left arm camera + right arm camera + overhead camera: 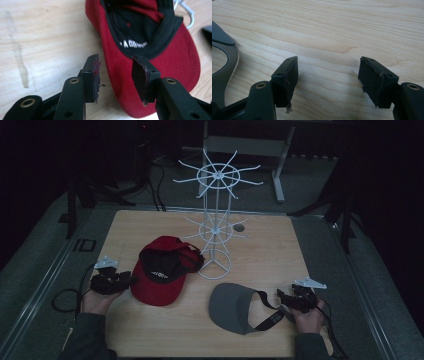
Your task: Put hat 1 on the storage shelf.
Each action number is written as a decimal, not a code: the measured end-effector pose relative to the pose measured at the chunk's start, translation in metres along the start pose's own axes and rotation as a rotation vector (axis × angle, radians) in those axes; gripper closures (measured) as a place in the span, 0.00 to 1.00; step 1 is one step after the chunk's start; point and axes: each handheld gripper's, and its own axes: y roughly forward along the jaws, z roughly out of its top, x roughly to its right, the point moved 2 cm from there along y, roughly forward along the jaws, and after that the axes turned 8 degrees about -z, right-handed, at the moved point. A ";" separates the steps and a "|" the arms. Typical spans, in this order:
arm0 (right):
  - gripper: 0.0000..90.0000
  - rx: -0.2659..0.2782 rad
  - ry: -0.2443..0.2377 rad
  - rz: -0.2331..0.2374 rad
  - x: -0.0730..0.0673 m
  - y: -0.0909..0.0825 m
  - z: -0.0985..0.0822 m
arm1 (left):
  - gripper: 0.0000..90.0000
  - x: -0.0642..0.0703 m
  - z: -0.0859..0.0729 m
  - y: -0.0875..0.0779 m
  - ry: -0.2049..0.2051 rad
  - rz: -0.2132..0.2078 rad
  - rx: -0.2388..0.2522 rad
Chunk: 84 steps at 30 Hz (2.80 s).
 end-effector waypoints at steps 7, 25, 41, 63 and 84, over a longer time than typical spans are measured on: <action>0.36 0.000 0.000 0.001 0.000 0.000 0.000 | 0.60 0.002 -0.006 0.013 0.005 -0.057 -0.068; 0.34 0.000 -0.004 0.004 0.000 0.000 0.000 | 0.75 0.005 -0.005 0.027 0.012 -0.141 -0.227; 0.34 0.000 -0.007 0.007 0.000 0.000 0.000 | 0.95 0.004 0.000 0.009 -0.041 -0.168 -0.066; 0.34 -0.001 -0.007 0.007 0.000 0.000 0.000 | 0.96 0.000 0.019 -0.013 0.004 0.017 0.142; 0.34 -0.001 -0.007 0.007 0.000 0.000 0.000 | 0.95 0.010 0.047 -0.027 0.040 0.099 0.273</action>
